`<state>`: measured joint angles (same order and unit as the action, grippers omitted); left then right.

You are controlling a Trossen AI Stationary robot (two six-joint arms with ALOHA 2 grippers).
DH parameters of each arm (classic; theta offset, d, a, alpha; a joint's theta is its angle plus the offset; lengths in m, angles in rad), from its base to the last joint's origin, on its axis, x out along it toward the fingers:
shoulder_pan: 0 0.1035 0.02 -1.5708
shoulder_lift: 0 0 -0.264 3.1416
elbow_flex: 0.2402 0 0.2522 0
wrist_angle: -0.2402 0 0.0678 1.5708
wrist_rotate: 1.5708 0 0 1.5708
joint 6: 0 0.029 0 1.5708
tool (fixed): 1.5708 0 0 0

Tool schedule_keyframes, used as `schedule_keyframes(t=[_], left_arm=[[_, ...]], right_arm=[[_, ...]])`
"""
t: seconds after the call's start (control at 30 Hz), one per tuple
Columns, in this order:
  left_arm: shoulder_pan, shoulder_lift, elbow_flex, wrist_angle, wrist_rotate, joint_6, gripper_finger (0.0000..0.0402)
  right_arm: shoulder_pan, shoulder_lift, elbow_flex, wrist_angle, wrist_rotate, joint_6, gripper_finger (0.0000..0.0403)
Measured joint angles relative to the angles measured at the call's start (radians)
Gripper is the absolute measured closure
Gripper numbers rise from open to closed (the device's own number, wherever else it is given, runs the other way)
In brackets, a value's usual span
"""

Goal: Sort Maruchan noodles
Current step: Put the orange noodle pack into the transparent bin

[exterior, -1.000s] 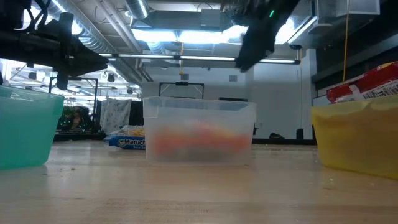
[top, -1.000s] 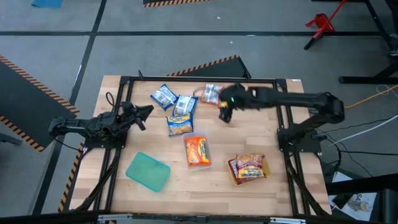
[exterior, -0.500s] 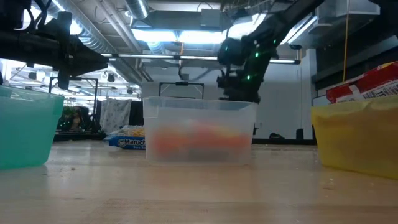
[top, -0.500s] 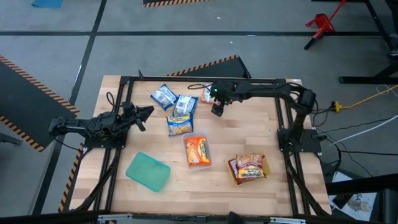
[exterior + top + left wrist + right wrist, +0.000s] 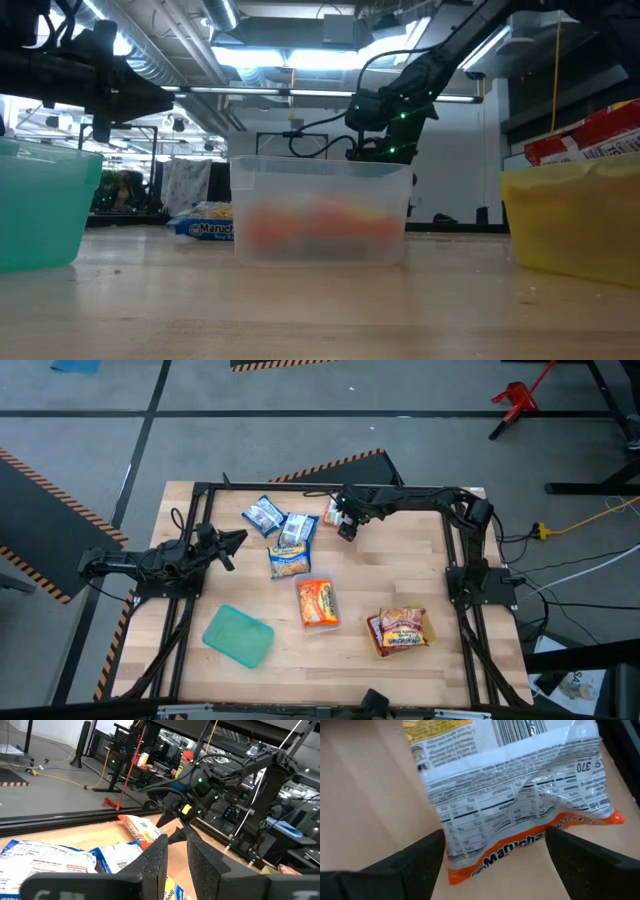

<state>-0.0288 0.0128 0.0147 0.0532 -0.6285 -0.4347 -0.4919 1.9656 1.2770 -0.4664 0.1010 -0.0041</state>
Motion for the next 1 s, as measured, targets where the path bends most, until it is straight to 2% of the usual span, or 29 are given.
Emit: schedule_keyframes(t=[0.07, 0.17, 0.37, 0.53, 0.57, 0.8, 1.0], left_arm=[[0.000, 0.000, 0.000, 0.000, -0.010, 0.000, 0.0335], [0.000, 0.000, 0.000, 0.000, -0.013, 0.000, 0.0335], [0.000, 0.000, 0.000, 0.000, -0.013, -0.001, 0.0335], [0.000, 0.000, 0.000, 0.000, -0.013, -0.001, 0.0335], [0.000, 0.000, 0.000, 0.000, -0.013, -0.001, 0.0335], [0.000, 0.000, 0.000, 0.000, -0.013, -0.004, 0.0335], [0.000, 0.000, 0.000, 0.000, -0.013, -0.009, 0.0335]], right_arm=[[0.001, 0.001, 0.000, 0.003, 0.035, 0.009, 0.0081], [0.001, 0.003, 0.000, -0.002, 0.061, 0.032, 0.0124], [0.000, 0.003, 0.000, -0.003, 0.059, 0.034, 0.0255], [0.001, 0.002, 0.000, -0.004, 0.003, 0.033, 0.0378], [0.002, 0.002, 0.000, -0.005, -0.007, 0.033, 0.0390], [0.035, 0.002, 0.029, -0.067, -0.060, 0.057, 0.0400], [0.124, 0.002, 0.141, -0.189, -0.026, 0.050, 0.0402]])
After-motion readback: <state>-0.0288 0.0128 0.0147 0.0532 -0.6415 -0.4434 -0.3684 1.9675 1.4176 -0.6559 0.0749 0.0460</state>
